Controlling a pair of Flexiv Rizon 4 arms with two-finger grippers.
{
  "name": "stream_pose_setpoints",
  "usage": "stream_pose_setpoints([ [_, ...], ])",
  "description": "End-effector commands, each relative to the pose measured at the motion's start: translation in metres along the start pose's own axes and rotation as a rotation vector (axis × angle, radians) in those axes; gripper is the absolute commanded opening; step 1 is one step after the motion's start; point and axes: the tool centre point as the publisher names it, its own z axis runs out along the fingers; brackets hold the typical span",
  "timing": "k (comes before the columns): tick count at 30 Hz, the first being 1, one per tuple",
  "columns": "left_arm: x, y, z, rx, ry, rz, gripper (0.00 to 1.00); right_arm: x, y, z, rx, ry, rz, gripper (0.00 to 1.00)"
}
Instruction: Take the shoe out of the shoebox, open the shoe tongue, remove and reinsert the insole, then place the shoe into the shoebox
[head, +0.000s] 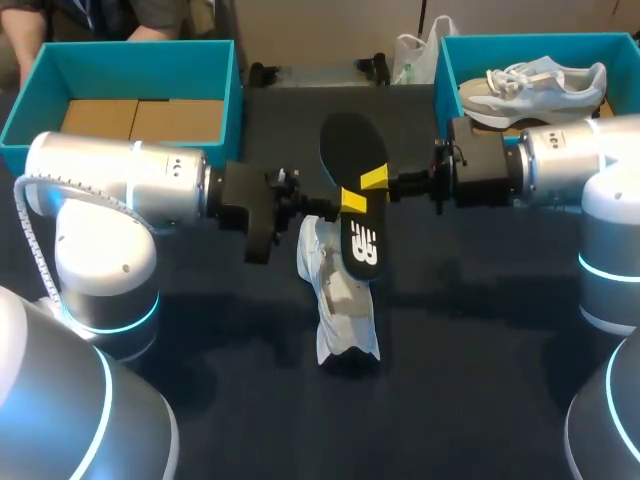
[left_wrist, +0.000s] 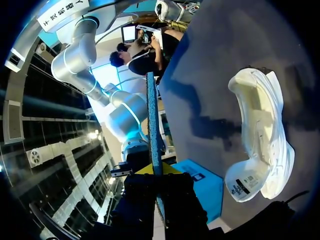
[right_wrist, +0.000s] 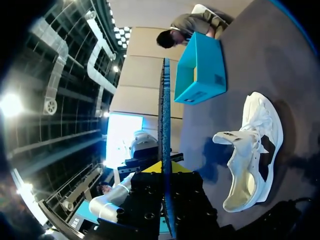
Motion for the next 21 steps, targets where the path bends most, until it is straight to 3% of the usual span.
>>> stream_pose_setpoints([
  [1,0.001,-0.001,0.002,-0.007,-0.011,0.009,0.0,0.0,-0.001,0.002,-0.001,-0.004,0.004,0.0],
  [5,0.0,-0.002,0.0,-0.007,-0.015,0.003,0.0,0.0,0.0,0.002,0.002,-0.004,0.008,0.0],
  [6,0.0,-0.002,-0.001,-0.007,-0.016,-0.007,0.45,0.0,0.0,0.002,0.002,-0.004,0.008,0.0],
  [7,-0.001,-0.002,-0.003,-0.005,-0.016,-0.015,1.0,-0.001,0.0,0.002,0.003,-0.004,0.009,0.0],
  [15,-0.008,-0.004,-0.047,-0.02,0.014,-0.064,1.0,-0.01,-0.003,-0.004,-0.011,-0.001,0.017,0.0],
  [19,-0.012,0.001,-0.072,0.012,0.115,-0.106,1.0,-0.015,-0.003,0.0,-0.012,0.006,0.026,0.0],
  [21,-0.02,0.006,-0.086,-0.007,0.203,-0.005,1.0,-0.016,-0.004,0.002,-0.01,0.008,0.028,0.0],
])
